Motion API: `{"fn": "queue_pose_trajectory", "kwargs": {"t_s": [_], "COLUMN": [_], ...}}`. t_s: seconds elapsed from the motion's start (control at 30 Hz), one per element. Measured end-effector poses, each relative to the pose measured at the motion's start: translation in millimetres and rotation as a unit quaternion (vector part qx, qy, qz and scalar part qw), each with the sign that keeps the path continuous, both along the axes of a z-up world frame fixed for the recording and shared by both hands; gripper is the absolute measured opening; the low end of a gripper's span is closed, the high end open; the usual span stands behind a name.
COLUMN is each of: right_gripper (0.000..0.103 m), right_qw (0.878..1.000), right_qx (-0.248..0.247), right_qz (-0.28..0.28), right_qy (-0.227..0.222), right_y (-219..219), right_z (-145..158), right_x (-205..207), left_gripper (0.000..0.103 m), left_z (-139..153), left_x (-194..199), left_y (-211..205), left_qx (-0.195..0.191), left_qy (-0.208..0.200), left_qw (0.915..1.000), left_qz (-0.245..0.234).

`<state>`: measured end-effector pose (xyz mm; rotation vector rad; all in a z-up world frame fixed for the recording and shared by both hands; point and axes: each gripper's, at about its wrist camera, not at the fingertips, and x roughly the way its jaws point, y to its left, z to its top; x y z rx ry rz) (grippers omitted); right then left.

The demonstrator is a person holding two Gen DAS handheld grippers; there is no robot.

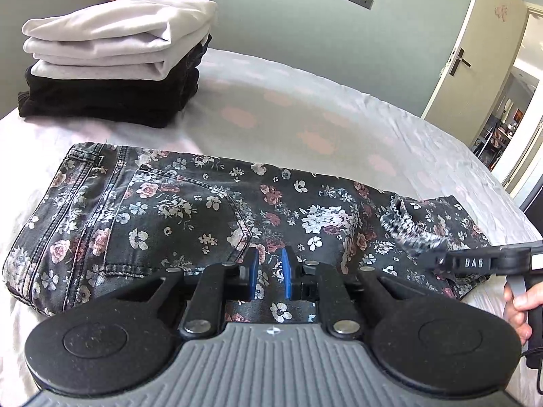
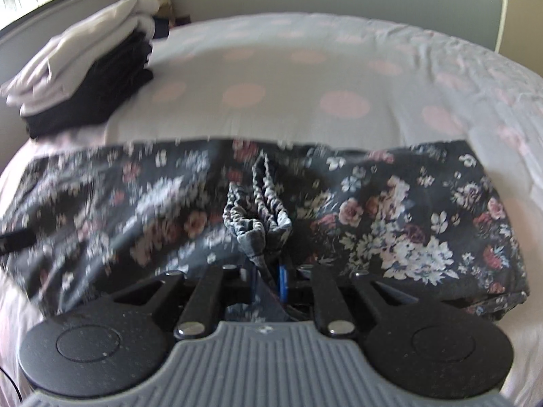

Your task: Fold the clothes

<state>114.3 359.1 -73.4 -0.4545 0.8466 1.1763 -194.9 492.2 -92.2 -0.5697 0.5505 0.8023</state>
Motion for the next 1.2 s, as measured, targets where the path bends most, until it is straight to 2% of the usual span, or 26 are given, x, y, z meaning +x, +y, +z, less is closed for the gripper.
{"fn": "queue_pose_trajectory", "kwargs": {"t_s": [0.07, 0.1, 0.2, 0.23, 0.37, 0.47, 0.5, 0.53, 0.6, 0.8, 0.87, 0.97, 1.03, 1.13, 1.2], "right_gripper": [0.027, 0.035, 0.037, 0.041, 0.042, 0.041, 0.036, 0.024, 0.013, 0.011, 0.011, 0.018, 0.030, 0.047, 0.048], "right_qw": [1.000, 0.999, 0.999, 0.998, 0.999, 0.999, 0.999, 0.999, 0.998, 0.997, 0.996, 0.996, 0.995, 0.993, 0.990], "right_qx": [-0.015, -0.018, -0.009, -0.001, 0.010, -0.017, -0.026, -0.035, -0.043, -0.050, -0.056, -0.073, -0.087, -0.107, -0.127], "right_qz": [0.016, 0.029, 0.053, 0.058, 0.043, 0.030, 0.030, 0.031, 0.032, 0.063, 0.064, 0.040, 0.043, 0.049, 0.049], "right_qy": [-0.003, -0.002, 0.001, 0.001, -0.023, -0.013, -0.020, -0.026, -0.025, -0.004, -0.013, -0.006, -0.013, -0.024, -0.039], "right_y": [1, 0, -4, -3, 17, 38, 43, 47, 47, 36, 39, 50, 55, 63, 70], "right_z": [1, 4, 22, 29, 39, 22, 16, 9, 4, 17, 15, 3, 2, 0, -4], "right_x": [-2, -4, -7, -7, 0, 5, 4, 4, 5, -2, -6, -7, -13, -21, -28], "left_gripper": [0.016, 0.016, 0.017, 0.017, 0.017, 0.017, 0.018, 0.018, 0.018, 0.018, 0.018, 0.018, 0.018, 0.021, 0.021], "left_z": [0, 1, 1, 1, -1, -4, -5, -6, -8, -4, -3, -1, 0, -4, -7], "left_x": [0, 0, 2, 3, 8, 8, 7, 7, 5, 4, 5, 2, -1, -5, -6], "left_y": [-1, -1, -1, -1, -1, -2, -1, 0, 2, 8, 7, 5, 6, 12, 17], "left_qx": [0.001, 0.001, 0.000, 0.000, -0.003, -0.002, -0.004, -0.007, -0.012, -0.024, -0.024, -0.016, -0.016, -0.038, -0.053], "left_qy": [0.001, 0.001, 0.000, 0.000, 0.004, 0.008, 0.009, 0.011, 0.010, -0.014, -0.013, -0.006, 0.006, 0.032, 0.043], "left_qw": [1.0000, 1.0000, 1.0000, 1.0000, 0.9999, 0.9998, 0.9997, 0.9997, 0.9997, 0.9995, 0.9995, 0.9998, 0.9999, 0.9986, 0.9973], "left_qz": [-0.004, -0.004, -0.008, -0.009, -0.016, -0.020, -0.020, -0.019, -0.017, -0.013, -0.014, -0.012, -0.002, 0.019, 0.028]}}
